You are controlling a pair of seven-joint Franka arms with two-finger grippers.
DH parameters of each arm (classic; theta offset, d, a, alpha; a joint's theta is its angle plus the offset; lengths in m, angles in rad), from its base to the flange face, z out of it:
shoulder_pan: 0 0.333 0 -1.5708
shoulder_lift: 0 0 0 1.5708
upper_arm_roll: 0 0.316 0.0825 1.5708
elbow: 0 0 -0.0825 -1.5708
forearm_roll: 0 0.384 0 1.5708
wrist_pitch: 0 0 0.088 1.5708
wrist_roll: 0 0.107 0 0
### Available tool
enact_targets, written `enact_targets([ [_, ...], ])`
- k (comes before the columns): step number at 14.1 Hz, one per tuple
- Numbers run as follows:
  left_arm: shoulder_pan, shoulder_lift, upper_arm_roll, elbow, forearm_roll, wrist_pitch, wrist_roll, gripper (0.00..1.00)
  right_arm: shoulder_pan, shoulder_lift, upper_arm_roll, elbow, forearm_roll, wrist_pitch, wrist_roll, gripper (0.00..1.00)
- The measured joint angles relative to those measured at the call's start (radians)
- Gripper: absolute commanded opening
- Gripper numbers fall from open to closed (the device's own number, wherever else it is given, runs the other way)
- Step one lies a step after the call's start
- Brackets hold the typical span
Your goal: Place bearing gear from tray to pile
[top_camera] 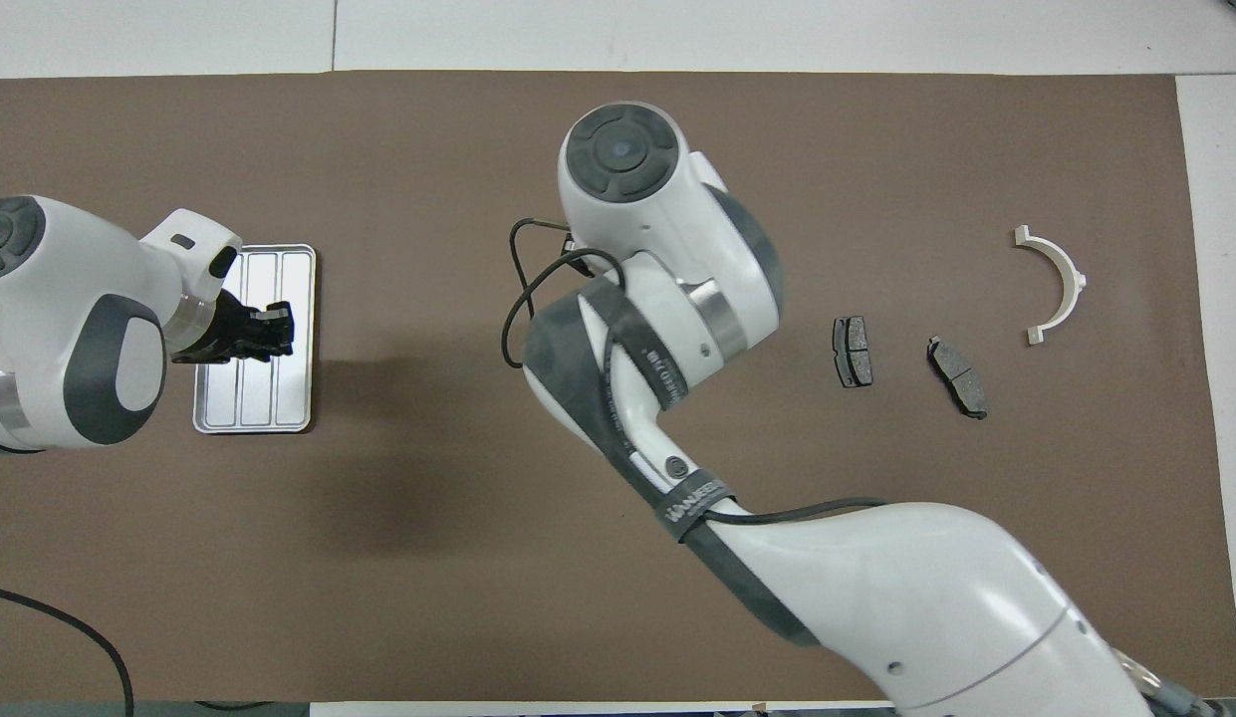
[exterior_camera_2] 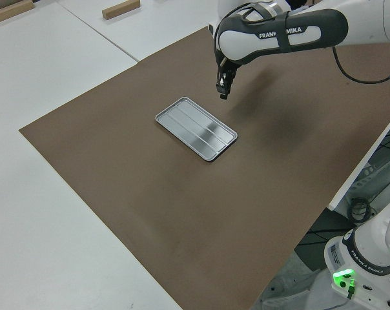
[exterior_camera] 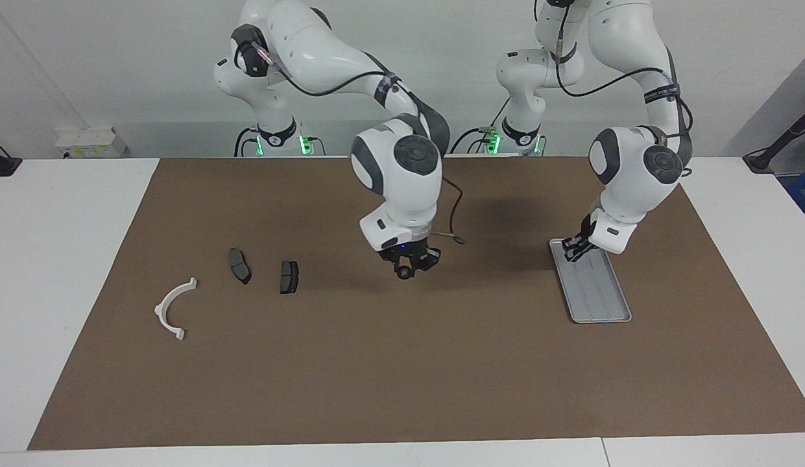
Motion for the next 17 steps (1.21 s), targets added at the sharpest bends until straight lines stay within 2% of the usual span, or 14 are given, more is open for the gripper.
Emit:
enact_targets([
  [3, -0.179, 0.044, -0.004, 0.053, 0.0, 0.027, -0.243, 0.08, -0.151, -0.032, 0.0, -0.006, 0.004, -0.035, -0.332, 0.0],
  [6, -0.319, 0.195, -0.003, 0.159, 0.003, 0.087, -0.429, 0.07, -0.269, -0.03, -0.001, -0.059, 0.004, 0.013, -0.565, 0.0],
  [8, -0.348, 0.267, -0.001, 0.171, 0.006, 0.149, -0.461, 0.07, -0.325, -0.037, 0.0, -0.163, 0.004, 0.147, -0.651, 0.0],
  [11, -0.347, 0.288, 0.012, 0.162, 0.006, 0.166, -0.461, 0.09, -0.36, -0.049, -0.002, -0.35, 0.001, 0.367, -0.715, 0.0],
  [12, -0.347, 0.287, 0.013, 0.161, 0.006, 0.169, -0.461, 0.5, -0.373, -0.049, -0.002, -0.393, 0.0, 0.424, -0.745, 0.0],
  [13, -0.347, 0.287, 0.013, 0.16, 0.006, 0.17, -0.461, 1.0, -0.391, -0.046, -0.002, -0.425, 0.0, 0.47, -0.779, 0.0],
  [15, -0.347, 0.286, 0.016, 0.165, 0.009, 0.139, -0.461, 1.0, -0.43, -0.024, -0.003, -0.459, 0.0, 0.553, -0.85, 0.0],
  [17, -0.337, 0.265, 0.041, 0.205, 0.03, 0.03, -0.461, 1.0, -0.453, 0.007, -0.003, -0.465, 0.0, 0.607, -0.885, 0.0],
])
